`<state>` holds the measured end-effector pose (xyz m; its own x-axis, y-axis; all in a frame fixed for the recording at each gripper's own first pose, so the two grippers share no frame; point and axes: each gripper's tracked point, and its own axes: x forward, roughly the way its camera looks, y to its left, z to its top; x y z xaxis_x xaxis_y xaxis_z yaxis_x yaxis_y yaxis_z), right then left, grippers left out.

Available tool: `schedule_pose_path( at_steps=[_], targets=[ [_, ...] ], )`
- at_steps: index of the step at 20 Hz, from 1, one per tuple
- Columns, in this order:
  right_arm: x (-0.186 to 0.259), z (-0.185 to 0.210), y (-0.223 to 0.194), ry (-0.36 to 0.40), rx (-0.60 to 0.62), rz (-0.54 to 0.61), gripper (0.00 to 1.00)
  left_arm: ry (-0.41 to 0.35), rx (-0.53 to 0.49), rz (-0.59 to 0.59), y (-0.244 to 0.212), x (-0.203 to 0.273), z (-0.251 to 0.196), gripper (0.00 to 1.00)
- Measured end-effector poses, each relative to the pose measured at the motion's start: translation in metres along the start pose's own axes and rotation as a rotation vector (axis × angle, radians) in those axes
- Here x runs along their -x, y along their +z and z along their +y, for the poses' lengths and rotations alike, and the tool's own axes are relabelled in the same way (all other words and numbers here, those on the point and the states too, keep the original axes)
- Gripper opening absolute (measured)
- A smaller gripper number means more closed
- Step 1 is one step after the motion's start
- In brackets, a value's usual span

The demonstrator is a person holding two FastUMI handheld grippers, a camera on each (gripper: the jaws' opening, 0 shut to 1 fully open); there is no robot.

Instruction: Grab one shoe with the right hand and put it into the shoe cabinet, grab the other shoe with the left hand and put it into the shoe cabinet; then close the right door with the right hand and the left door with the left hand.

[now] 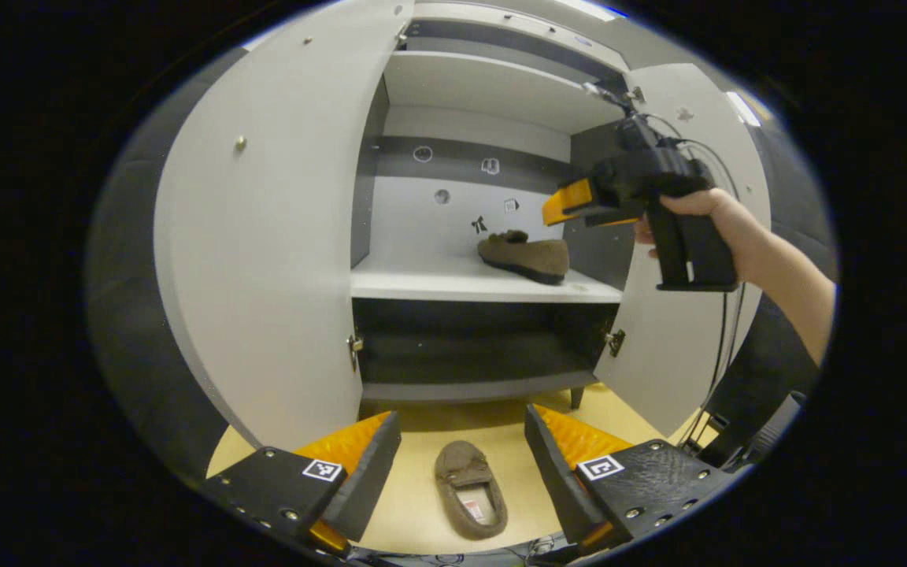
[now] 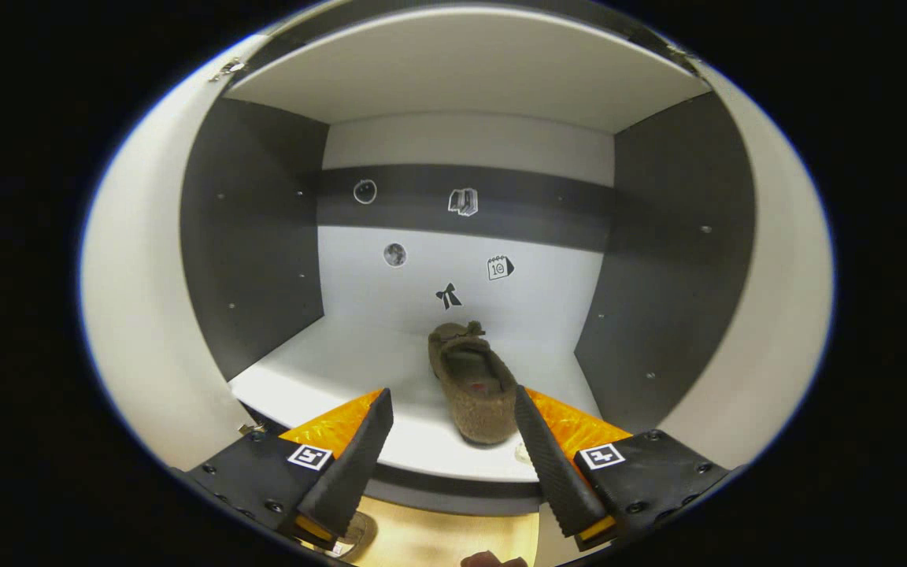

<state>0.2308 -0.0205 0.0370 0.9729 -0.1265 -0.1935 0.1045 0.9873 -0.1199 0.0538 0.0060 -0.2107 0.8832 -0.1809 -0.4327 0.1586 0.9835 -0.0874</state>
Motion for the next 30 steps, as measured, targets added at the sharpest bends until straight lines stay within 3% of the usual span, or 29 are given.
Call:
schedule_pose_path(
  at_steps=[8, 12, 16, 19, 20, 23, 26, 28, 30],
  targets=[
    [0.097, -0.001, -0.114, -0.046, -0.059, 0.051, 0.99, -0.042, 0.016, 0.276, -0.13, -0.05, 0.007, 0.92],
    [0.135, -0.007, -0.167, -0.082, -0.11, 0.128, 0.97, -0.03, -0.127, 0.454, -0.193, -0.076, 0.014, 0.92],
    [0.174, -0.009, -0.199, -0.107, -0.108, 0.161, 0.99, -0.052, -0.103, 0.518, -0.215, -0.098, 0.014, 0.93],
    [0.198, -0.015, -0.208, -0.129, -0.074, 0.152, 0.99, -0.06, -0.031, 0.561, -0.229, -0.109, 0.018, 0.93],
    [0.206, -0.023, -0.209, -0.154, -0.061, 0.144, 0.99, -0.081, -0.011, 0.578, -0.228, -0.108, 0.017, 0.99],
    [0.233, -0.049, -0.213, -0.252, -0.105, 0.135, 0.99, -0.082, -0.001, 0.618, -0.233, -0.119, 0.019, 0.5],
    [0.268, -0.084, -0.225, -0.428, -0.202, 0.121, 0.99, -0.106, 0.015, 0.622, -0.234, -0.131, 0.017, 0.54],
    [0.286, -0.106, -0.233, -0.521, -0.217, 0.129, 0.99, -0.101, 0.032, 0.639, -0.237, -0.131, 0.017, 0.34],
    [0.302, -0.123, -0.231, -0.586, -0.234, 0.124, 0.97, -0.103, 0.022, 0.639, -0.237, -0.131, 0.019, 0.39]
  ],
)
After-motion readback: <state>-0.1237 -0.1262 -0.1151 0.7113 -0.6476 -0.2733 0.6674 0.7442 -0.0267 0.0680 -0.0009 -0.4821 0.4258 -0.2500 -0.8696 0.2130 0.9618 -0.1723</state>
